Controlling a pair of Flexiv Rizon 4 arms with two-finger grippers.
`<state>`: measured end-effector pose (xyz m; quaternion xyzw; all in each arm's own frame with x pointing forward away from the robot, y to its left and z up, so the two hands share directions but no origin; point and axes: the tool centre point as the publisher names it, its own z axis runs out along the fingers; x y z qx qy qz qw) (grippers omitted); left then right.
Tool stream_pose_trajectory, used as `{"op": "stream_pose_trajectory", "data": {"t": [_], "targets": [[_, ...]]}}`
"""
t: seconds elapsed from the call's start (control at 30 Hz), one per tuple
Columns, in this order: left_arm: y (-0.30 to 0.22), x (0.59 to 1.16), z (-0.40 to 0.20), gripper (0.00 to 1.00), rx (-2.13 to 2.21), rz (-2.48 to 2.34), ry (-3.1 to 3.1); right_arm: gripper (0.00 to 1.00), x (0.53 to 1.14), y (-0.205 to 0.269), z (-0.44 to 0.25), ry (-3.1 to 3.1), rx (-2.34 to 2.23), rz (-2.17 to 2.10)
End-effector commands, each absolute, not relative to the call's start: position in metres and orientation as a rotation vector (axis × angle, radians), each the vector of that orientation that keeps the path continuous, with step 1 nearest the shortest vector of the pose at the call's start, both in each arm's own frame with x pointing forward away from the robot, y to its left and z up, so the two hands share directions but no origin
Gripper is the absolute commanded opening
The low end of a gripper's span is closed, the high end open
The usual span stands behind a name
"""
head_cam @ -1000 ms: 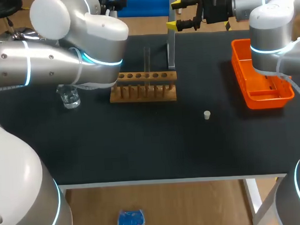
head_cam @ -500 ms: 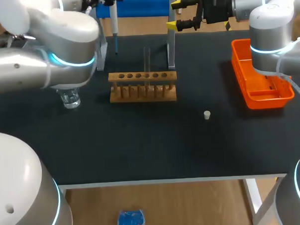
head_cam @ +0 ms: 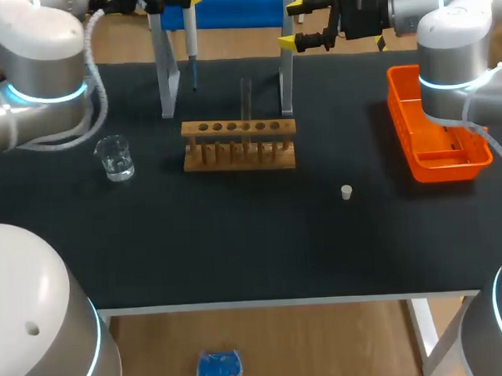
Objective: Invert the test tube, pick up the pipette, mount the tip to pipette, aspirate from beaker and dispense into the tube, eject the tip, return the pipette, and cap with the stopper.
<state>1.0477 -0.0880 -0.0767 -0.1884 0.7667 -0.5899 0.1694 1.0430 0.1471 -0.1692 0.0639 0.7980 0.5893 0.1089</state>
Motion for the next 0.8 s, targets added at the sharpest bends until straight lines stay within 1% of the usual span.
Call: {"op": "stream_pose_trajectory", "data": {"t": [0.03, 0.5, 0.73, 0.8], "targets": [[-0.063, 1.020, -0.075, 1.00, 0.080, -2.066, 2.433, 1.00, 1.043, 0.146, -0.168, 2.352, 0.187, 1.732], [-0.063, 1.020, -0.075, 1.00, 0.080, -2.066, 2.433, 1.00, 1.043, 0.146, -0.168, 2.352, 0.187, 1.732], [-0.083, 0.958, -0.098, 1.00, -0.239, -1.939, 2.313, 1.00, 1.043, 0.146, -0.168, 2.352, 0.187, 1.732], [-0.089, 0.938, -0.100, 1.00, -0.266, -1.914, 2.283, 1.00, 1.043, 0.146, -0.168, 2.352, 0.187, 1.732]]}}
